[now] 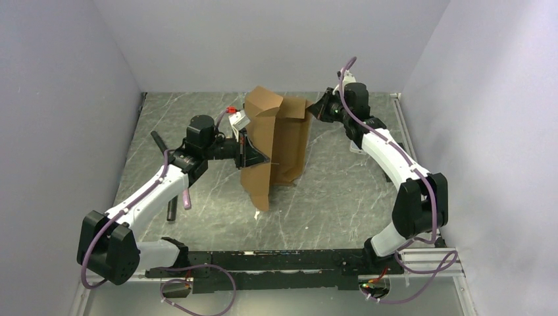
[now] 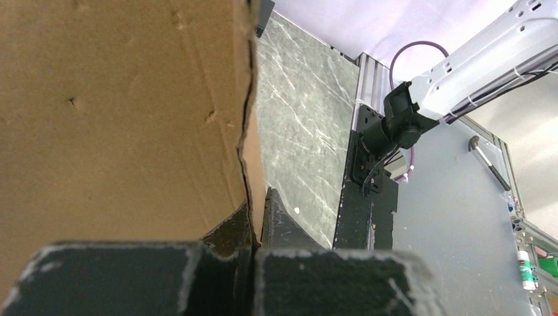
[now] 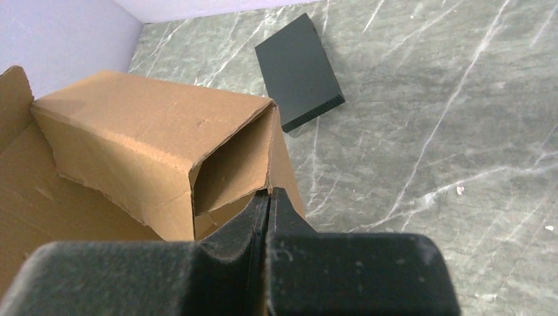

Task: Fold the paper box

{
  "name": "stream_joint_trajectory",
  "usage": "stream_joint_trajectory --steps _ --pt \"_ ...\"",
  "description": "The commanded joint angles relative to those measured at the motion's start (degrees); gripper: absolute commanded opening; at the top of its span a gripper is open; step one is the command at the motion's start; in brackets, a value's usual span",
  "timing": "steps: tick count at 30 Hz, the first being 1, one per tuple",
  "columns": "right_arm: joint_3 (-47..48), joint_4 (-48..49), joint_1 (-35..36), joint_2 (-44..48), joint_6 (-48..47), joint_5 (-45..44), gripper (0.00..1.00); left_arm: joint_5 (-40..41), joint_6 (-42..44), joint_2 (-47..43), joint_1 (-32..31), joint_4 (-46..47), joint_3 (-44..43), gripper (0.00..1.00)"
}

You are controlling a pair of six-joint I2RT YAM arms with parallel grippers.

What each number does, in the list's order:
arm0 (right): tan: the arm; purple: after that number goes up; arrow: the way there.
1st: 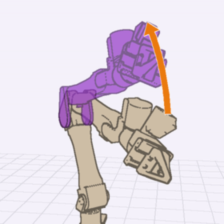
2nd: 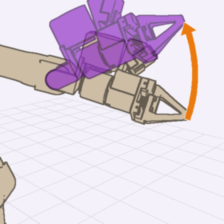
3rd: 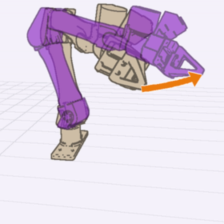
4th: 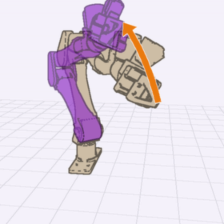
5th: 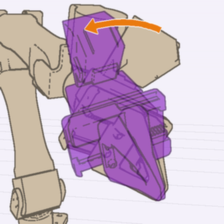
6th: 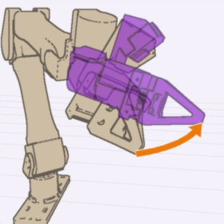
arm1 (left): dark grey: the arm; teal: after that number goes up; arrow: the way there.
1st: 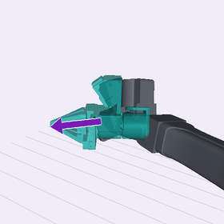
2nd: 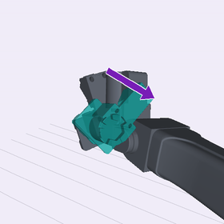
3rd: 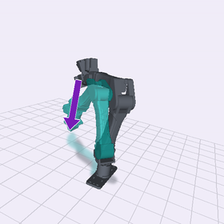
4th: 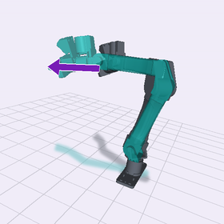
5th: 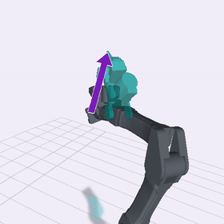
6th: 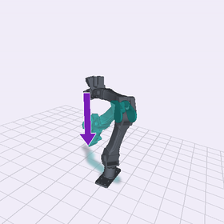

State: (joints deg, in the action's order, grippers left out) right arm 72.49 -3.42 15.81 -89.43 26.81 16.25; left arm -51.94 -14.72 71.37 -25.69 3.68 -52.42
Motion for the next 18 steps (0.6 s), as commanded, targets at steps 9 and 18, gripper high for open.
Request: stream_joint_trajectory --steps 9,18 --pt "2.3 -1.34 4.13 6.08 -5.47 -8.95 0.01 -3.44 -1.54 2.28 -1.57 5.9 -4.2 0.0" --pt "0.18 0.22 5.64 7.57 -9.24 -8.56 0.13 -3.23 -1.41 2.7 -2.41 5.77 -4.49 0.0"
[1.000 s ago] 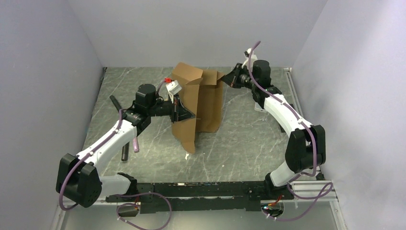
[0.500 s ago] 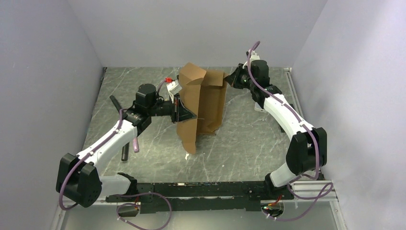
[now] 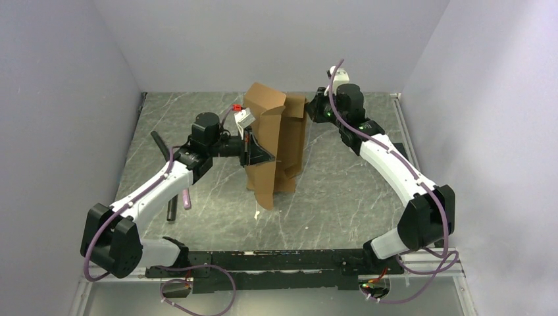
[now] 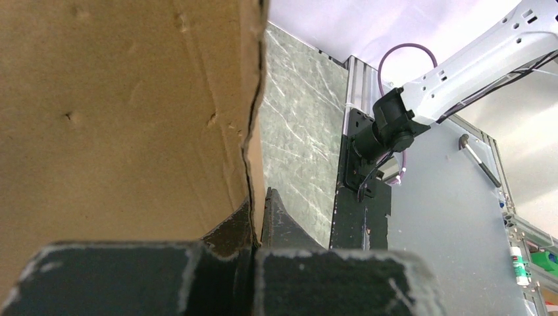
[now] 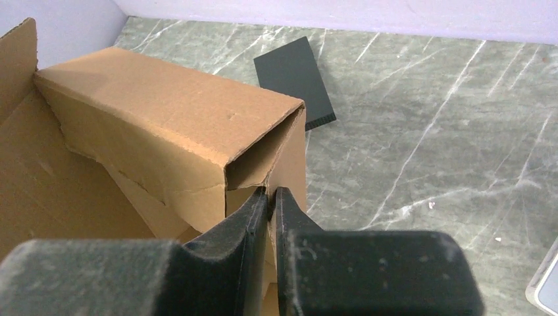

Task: Fold the paper box

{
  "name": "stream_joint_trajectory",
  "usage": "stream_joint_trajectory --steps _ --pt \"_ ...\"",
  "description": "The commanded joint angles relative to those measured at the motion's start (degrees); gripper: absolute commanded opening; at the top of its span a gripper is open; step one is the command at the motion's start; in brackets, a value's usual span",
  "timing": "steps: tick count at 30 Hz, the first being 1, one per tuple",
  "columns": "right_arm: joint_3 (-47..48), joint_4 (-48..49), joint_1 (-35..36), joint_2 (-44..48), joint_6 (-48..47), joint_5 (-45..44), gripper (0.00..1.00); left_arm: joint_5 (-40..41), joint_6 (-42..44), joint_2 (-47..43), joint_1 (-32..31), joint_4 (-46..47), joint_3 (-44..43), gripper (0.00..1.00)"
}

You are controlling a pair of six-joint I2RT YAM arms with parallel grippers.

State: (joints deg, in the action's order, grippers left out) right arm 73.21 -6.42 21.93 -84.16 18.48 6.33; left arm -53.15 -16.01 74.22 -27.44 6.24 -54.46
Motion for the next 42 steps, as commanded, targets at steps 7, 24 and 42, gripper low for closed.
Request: stream_joint_trajectory --steps 7,24,42 --pt "-2.41 8.16 -6.65 2.59 5.63 12.98 0.17 -2.54 -0.45 -1.35 -0.76 3.78 -1.29 0.0" --pt "-3.77 9.37 -5.86 3.3 -6.37 17.32 0.17 -2.58 -2.12 -2.64 -0.95 6.92 0.93 0.0" --pt "9.56 -4.95 -5.69 8.54 -31.03 4.68 0.05 6.91 -22.85 8.25 -6.96 36.7 1.95 0.02"
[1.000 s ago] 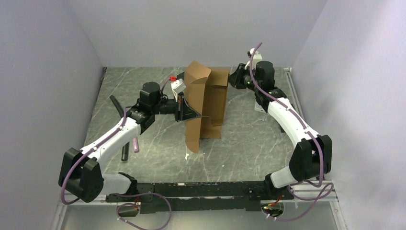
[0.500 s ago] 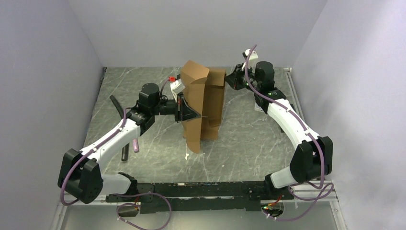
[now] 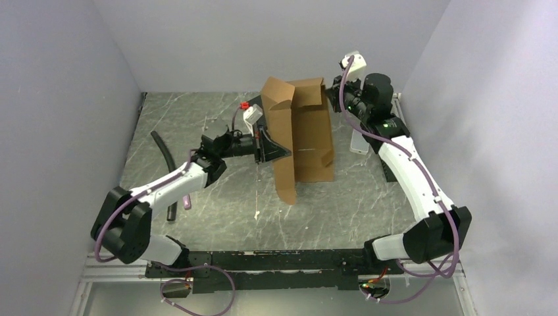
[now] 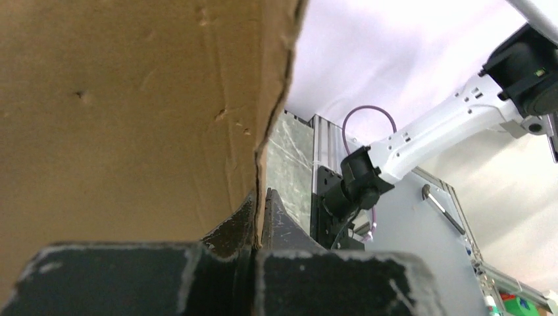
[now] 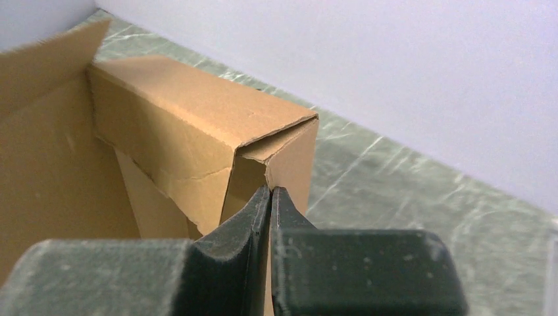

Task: Fold the paper box

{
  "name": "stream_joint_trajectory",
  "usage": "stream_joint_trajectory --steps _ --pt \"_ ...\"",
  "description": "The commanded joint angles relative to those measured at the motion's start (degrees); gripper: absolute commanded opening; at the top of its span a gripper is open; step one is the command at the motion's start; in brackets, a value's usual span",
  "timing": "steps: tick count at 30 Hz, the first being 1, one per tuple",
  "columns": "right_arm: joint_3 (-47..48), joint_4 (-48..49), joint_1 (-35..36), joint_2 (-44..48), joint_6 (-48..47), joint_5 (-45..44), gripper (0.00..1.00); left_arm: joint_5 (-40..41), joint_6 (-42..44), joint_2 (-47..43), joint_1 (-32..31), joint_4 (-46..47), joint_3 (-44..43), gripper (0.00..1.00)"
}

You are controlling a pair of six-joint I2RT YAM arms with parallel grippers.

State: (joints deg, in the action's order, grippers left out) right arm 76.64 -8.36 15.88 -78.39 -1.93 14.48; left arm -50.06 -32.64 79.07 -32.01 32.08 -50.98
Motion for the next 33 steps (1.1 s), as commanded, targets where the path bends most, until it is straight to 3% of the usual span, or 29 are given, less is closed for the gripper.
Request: stream_joint_trajectory --steps 1,5,9,12,16,19,24,29,33 --pt "6.8 -3.82 0.87 2.73 -13.54 -5.14 0.05 4.91 -7.03 4.32 -2.7 12.11 -1.26 0.05" --pt "4.12 -3.67 3.19 2.93 -24.88 -10.63 0.06 9.82 -8.75 5.29 -2.8 13.53 3.25 0.29" --pt "-4.69 -0.09 6.82 3.93 -31.46 -13.83 0.08 15.5 -6.18 -0.73 -2.75 8.65 13.52 0.54" --pt "-13.47 5.54 13.21 4.79 -36.53 -19.7 0.1 23.41 -0.75 -10.76 -2.62 -3.21 19.13 0.7" --pt "-18.5 6.46 19.06 4.05 -37.02 -21.69 0.15 35.46 5.87 -29.3 -2.58 -26.52 21.33 0.83" --pt "-19.83 6.36 22.75 2.69 -36.99 -24.6 0.27 43.51 9.56 -41.65 -2.62 -34.59 21.28 0.94" --pt "-17.36 -0.85 23.28 4.76 -33.02 -18.1 0.44 49.15 18.0 -45.72 -2.62 -33.55 21.61 1.0" --pt "-16.19 -9.37 20.82 7.07 -33.68 -1.35 0.77 51.45 18.3 -39.39 -2.62 -29.6 21.15 1.0" --pt "-17.62 -16.01 20.73 1.75 -36.8 3.86 0.76 56.06 14.6 -34.3 -2.52 -27.9 19.07 1.0"
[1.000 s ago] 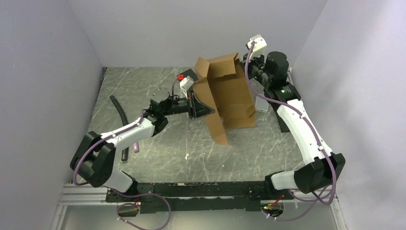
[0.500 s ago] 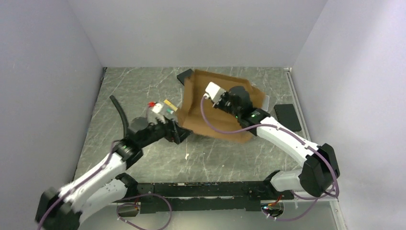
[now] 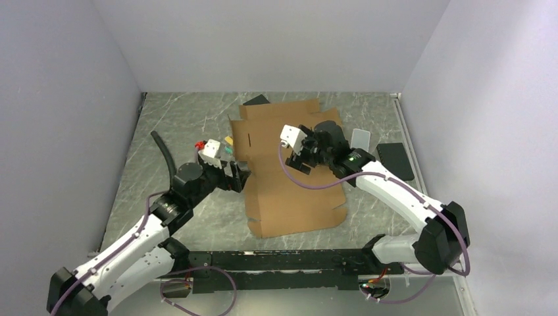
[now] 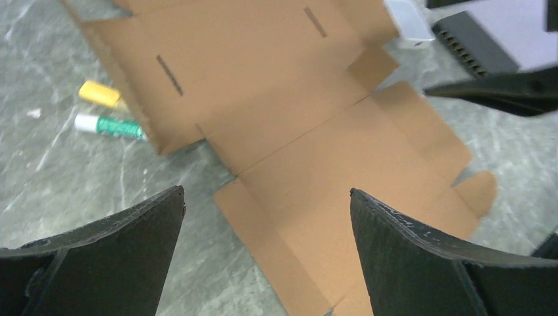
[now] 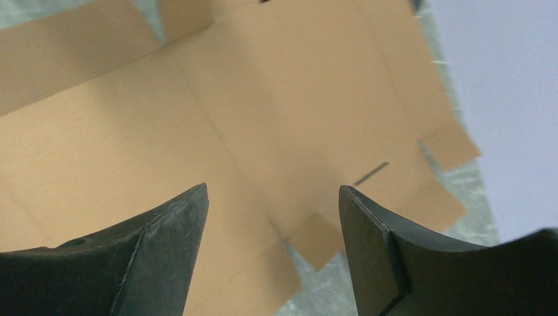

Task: Fold the paper box

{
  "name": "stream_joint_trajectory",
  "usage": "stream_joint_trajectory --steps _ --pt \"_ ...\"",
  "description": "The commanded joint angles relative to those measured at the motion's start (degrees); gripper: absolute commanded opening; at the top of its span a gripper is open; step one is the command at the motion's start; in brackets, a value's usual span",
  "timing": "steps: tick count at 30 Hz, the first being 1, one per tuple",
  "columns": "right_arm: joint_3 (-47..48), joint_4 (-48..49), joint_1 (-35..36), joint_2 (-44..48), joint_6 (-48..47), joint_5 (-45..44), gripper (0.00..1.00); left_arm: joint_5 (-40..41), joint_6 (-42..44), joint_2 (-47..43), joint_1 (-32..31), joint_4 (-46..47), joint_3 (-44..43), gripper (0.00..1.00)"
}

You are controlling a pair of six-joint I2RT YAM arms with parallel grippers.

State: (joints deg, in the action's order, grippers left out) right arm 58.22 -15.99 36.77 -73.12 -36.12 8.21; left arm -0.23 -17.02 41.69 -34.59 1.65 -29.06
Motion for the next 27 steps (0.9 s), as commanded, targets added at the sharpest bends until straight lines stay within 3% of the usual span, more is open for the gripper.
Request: stream_joint_trajectory --steps 1,5,11,17,21,24,26,27 --pt "0.31 -10.08 -0.14 -4.95 -2.76 11.59 0.75 8.1 -2.37 4.3 0.05 2.06 -4.11 1.0" --pt "-1.73 -11.5 -1.0 -6.59 -1.52 15.84 0.75 15.19 -8.63 10.69 2.11 -0.56 -7.71 0.99" --pt "-0.68 -11.97 -5.61 -6.9 1.43 21.79 0.78 -2.7 -16.05 29.36 20.71 5.32 -14.58 1.0" --pt "0.45 -13.87 -8.33 -8.71 2.26 25.22 0.78 -6.18 -10.18 48.83 22.02 4.3 -28.93 0.99" --pt "0.06 -13.22 -8.97 -7.65 2.4 25.38 0.78 -5.15 -8.56 57.78 21.94 0.12 -36.32 0.93" --pt "0.27 -13.36 -9.18 -7.53 2.58 25.64 0.79 -3.58 -8.02 64.41 21.93 -6.02 -43.33 0.78" --pt "0.4 -13.37 -9.26 -7.35 2.67 25.47 0.79 -3.76 -7.65 67.97 21.73 -8.84 -47.11 0.56" --pt "0.37 -13.37 -9.46 -7.28 2.71 25.57 0.79 -3.81 -7.29 69.08 21.49 -9.38 -48.24 0.39"
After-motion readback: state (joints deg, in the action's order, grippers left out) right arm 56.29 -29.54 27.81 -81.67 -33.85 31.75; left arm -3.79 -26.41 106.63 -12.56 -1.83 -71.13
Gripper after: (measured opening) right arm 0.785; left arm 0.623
